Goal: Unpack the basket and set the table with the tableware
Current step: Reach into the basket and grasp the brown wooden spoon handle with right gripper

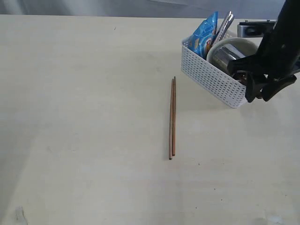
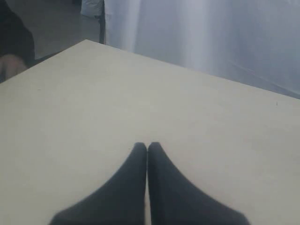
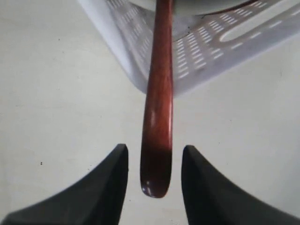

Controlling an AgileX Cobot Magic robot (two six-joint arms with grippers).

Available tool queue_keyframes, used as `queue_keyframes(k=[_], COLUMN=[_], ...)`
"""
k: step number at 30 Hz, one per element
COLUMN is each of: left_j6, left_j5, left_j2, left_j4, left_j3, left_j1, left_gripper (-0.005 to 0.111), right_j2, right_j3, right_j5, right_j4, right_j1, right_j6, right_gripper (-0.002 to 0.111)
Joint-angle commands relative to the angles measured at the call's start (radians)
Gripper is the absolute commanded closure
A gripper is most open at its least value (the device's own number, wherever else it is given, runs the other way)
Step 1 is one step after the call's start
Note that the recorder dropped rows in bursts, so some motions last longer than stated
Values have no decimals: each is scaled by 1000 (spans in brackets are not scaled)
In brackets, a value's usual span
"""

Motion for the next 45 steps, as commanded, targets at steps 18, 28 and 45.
queue_keyframes(k=[18,28,45], left_j6=[3,3,3], left_j5=[-8,-8,-8], left_j2=[-3,-3,-3], left_j4=[3,3,3], left_j3=[2,2,2], left_j1=[-5,-5,-5], left_gripper=[106,106,106], right_j2=[3,-3,-119], right_j3=[4,2,2], right_j5=[0,0,0], right_j4=[-9,-20,-65], right_j1=[-1,-1,-1], right_j6=[10,3,3], right_gripper=[109,109,109])
